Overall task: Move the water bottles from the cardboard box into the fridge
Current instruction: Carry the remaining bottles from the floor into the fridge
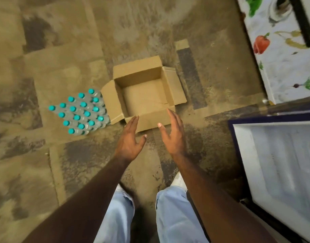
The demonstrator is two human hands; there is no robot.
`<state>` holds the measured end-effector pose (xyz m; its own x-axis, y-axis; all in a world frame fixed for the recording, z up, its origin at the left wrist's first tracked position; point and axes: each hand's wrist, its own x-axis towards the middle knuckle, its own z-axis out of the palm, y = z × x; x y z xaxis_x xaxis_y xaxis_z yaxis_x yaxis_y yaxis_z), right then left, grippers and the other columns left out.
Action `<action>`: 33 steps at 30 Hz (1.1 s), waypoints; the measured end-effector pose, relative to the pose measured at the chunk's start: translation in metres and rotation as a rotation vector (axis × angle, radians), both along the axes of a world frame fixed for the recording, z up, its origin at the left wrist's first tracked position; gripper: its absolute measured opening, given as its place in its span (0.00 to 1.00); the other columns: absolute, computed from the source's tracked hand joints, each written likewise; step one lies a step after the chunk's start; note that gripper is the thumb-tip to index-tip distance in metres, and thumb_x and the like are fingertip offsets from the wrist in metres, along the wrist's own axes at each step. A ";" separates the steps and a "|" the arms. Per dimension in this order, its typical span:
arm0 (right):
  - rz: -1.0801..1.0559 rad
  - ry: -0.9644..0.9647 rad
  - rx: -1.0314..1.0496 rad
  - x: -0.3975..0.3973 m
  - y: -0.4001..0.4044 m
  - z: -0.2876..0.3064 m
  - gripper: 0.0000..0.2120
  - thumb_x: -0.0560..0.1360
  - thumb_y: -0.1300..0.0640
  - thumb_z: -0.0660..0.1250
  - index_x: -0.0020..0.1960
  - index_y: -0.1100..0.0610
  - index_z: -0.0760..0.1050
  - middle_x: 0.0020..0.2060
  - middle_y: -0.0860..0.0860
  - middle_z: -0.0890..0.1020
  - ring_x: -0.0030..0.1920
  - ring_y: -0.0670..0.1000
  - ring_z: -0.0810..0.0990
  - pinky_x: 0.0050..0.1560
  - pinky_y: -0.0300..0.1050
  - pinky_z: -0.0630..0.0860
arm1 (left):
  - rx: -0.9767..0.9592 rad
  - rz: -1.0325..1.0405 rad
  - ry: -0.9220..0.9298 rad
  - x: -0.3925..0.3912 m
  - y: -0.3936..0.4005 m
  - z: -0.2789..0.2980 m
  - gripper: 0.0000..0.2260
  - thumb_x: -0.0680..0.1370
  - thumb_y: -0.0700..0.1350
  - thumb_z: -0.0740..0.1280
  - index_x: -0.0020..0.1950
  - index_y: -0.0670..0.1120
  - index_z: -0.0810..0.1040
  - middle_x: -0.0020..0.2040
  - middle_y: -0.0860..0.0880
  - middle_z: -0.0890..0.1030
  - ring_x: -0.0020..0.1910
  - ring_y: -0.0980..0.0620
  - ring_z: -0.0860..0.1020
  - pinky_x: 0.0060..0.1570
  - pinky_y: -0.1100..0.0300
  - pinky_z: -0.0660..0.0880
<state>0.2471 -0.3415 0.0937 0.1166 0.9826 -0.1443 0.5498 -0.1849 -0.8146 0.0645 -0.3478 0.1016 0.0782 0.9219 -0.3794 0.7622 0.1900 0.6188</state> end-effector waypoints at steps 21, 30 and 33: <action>0.620 -0.019 -0.128 -0.199 0.042 -0.131 0.26 0.80 0.54 0.65 0.77 0.54 0.66 0.72 0.51 0.72 0.72 0.49 0.69 0.73 0.49 0.68 | -0.067 0.694 -0.127 -0.175 -0.019 -0.157 0.31 0.81 0.47 0.69 0.81 0.45 0.60 0.79 0.43 0.64 0.78 0.46 0.63 0.77 0.52 0.61; 0.618 -0.079 -0.114 -0.248 0.064 -0.205 0.26 0.79 0.54 0.66 0.76 0.52 0.66 0.70 0.50 0.73 0.68 0.49 0.73 0.68 0.53 0.74 | 0.127 0.799 -0.166 -0.215 -0.009 -0.235 0.25 0.80 0.42 0.67 0.77 0.50 0.68 0.74 0.48 0.73 0.73 0.51 0.72 0.71 0.45 0.72; 0.604 -0.123 -0.109 -0.262 0.071 -0.222 0.27 0.78 0.54 0.69 0.75 0.53 0.66 0.68 0.51 0.74 0.66 0.49 0.74 0.65 0.51 0.76 | 0.195 0.759 -0.129 -0.221 -0.005 -0.251 0.22 0.80 0.39 0.65 0.74 0.49 0.71 0.69 0.50 0.76 0.65 0.51 0.78 0.64 0.46 0.77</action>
<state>-0.0146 -0.2707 -0.1284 -0.4325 0.8609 -0.2681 0.6718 0.1094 -0.7326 -0.1567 -0.3526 -0.1494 -0.5658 0.7901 -0.2361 0.3878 0.5076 0.7694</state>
